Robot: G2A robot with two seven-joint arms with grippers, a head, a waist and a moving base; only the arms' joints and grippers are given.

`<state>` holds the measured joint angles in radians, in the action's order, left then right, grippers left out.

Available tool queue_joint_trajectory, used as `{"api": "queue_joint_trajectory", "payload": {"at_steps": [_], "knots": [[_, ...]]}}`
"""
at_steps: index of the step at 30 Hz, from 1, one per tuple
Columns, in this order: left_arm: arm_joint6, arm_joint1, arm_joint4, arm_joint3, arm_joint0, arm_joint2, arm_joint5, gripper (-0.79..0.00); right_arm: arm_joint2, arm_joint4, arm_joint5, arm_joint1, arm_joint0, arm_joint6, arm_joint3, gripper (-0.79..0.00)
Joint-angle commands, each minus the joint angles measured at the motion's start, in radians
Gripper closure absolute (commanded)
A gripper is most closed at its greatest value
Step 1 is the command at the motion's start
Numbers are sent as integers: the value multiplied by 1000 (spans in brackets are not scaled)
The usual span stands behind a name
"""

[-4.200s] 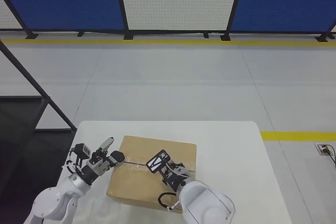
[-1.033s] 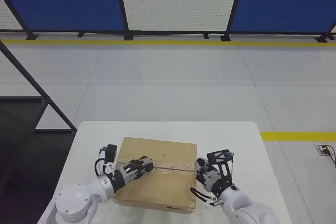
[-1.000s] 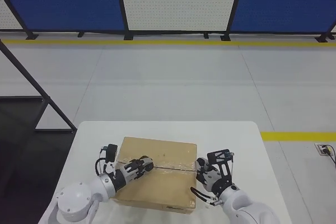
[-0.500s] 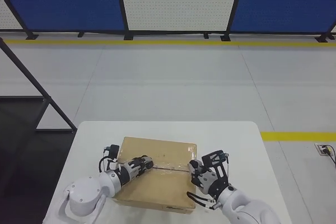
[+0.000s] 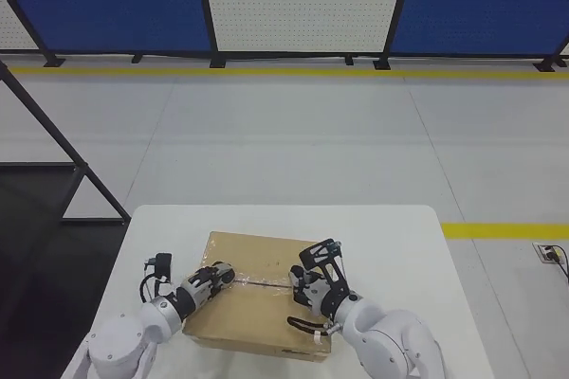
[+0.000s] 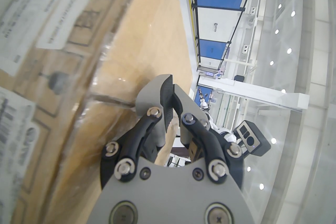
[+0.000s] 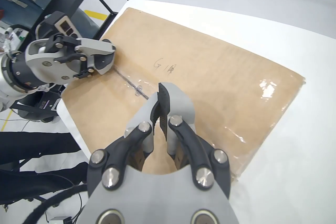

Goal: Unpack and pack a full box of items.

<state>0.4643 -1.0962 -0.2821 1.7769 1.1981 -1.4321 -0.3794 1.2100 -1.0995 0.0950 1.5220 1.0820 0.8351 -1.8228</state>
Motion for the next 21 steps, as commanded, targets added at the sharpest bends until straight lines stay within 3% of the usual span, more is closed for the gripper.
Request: {"api": "queue_joint_trajectory", "payload": {"at_steps": [1,10,12,17,21], "knots": [[-6,3,-10,4,25,-33,10,0,1,3,3,0,1,-1,-1,0],[-44,12,-63,50,126,-188,65,0,-16,29,4,1,3,0,12,0],[-64,13,-95,79,159,-237,89,0,-40,73,-57,9,-25,7,30,0],[-106,11,-135,160,267,-334,173,0,-107,320,-196,41,-127,24,119,0],[-105,4,-207,201,335,-373,269,0,-161,495,-245,67,-238,33,242,0]]}}
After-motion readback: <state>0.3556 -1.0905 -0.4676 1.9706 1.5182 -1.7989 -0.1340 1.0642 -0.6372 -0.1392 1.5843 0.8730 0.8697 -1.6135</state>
